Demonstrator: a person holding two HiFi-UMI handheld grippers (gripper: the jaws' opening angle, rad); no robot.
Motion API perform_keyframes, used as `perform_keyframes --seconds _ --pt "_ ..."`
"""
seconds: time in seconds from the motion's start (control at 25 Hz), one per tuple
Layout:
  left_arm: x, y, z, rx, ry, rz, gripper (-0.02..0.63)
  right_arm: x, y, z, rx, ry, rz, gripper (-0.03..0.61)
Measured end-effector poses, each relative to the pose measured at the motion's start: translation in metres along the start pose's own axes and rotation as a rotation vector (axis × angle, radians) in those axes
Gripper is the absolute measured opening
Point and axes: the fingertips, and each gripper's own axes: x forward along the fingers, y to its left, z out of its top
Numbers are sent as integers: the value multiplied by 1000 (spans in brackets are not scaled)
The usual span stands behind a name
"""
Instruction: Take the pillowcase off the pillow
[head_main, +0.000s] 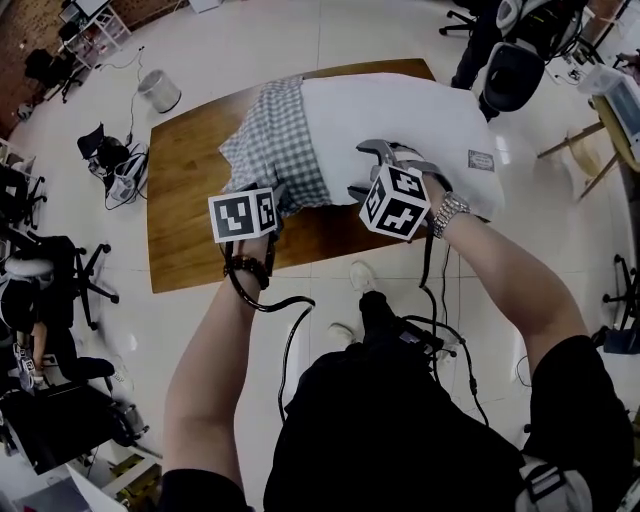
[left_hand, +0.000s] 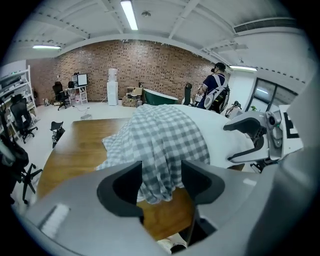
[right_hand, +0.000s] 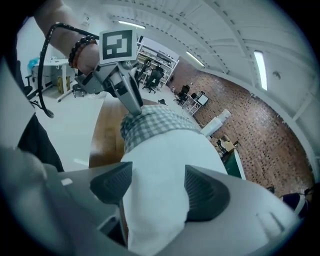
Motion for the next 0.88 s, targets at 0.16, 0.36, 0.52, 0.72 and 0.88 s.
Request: perform_keyframes --seconds 0.16,0.36,0.52,0.72,0.88 --pt "7 -7 -26 -22 5 -5 291 13 15 -2 -79 21 -58 356" --pt "23 -9 -50 -30 24 19 319 36 24 -20 -184 95 -116 373" --pt "35 4 -59 -12 57 64 274 53 18 -34 -243 144 -173 365" --pt "37 26 -58 16 72 111 64 46 -2 -41 -243 148 -280 101" --pt "21 37 -55 -15 44 104 23 24 -4 -40 -214 123 -307 35"
